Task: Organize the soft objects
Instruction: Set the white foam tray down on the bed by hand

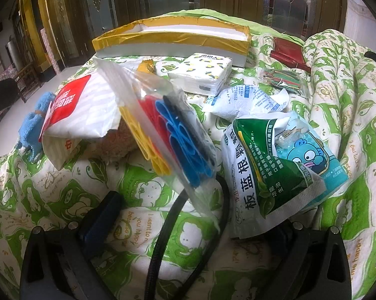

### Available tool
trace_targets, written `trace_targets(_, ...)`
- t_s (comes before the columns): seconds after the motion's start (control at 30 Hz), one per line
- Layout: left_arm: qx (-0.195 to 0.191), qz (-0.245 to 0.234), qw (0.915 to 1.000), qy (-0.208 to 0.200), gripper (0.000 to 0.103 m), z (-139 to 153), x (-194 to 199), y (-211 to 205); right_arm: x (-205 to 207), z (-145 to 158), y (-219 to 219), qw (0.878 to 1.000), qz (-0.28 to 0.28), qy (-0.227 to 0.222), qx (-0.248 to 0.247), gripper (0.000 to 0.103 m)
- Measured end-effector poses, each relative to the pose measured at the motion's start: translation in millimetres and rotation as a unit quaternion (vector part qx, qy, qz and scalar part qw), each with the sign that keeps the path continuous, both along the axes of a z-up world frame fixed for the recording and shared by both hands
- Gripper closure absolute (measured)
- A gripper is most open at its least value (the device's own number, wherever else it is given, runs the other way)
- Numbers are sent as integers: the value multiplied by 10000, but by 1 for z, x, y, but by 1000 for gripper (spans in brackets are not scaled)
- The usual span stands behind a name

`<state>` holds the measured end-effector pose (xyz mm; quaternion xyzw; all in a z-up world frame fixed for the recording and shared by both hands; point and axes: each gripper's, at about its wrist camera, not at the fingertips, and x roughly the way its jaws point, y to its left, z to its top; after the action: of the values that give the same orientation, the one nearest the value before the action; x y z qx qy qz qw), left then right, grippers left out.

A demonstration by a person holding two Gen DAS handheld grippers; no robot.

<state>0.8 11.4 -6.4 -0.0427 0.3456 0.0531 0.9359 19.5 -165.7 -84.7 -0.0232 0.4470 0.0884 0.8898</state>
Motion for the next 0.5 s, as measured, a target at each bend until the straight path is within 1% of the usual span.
trace_targets(0.23,104,65,9999,72,0,-3,0,0,1,-2,2,10000,-14,78,-31,0)
trace_targets(0.33,143,69,9998,87,0,-4,0,-1,1,5,0,9998,43,173,20,1)
trace_targets(0.5,155,118,9997,111,0,-4,0,0,-22,25,-3,9998,136,86,142,1)
